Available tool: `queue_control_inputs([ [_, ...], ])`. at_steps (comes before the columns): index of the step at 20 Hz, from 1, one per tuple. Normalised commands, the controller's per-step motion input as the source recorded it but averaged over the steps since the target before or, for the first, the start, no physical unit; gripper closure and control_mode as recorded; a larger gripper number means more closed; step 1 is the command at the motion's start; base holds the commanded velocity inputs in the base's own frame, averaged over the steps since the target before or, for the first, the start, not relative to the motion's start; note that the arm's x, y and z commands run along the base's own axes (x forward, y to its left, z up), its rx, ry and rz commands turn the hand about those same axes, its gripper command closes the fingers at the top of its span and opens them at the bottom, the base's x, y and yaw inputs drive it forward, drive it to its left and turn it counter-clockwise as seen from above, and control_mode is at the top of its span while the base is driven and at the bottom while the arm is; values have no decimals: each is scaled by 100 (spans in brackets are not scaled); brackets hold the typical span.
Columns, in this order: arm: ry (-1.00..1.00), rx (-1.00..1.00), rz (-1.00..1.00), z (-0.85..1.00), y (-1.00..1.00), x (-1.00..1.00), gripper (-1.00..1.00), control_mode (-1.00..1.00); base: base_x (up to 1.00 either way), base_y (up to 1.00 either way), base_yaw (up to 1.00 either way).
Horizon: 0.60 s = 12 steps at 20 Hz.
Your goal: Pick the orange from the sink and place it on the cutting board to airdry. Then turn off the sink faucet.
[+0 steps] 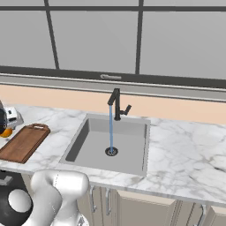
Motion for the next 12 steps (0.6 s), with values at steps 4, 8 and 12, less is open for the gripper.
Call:
queue_control_inputs([
  [4, 6, -3, -4, -37, 25, 35, 100, -100, 0, 0, 0],
  [8, 1, -5, -4, -30, 26, 31, 100, -100, 0, 0, 0],
  [12, 0, -3, -3, -30, 15, 27, 100, -100, 0, 0, 0],
])
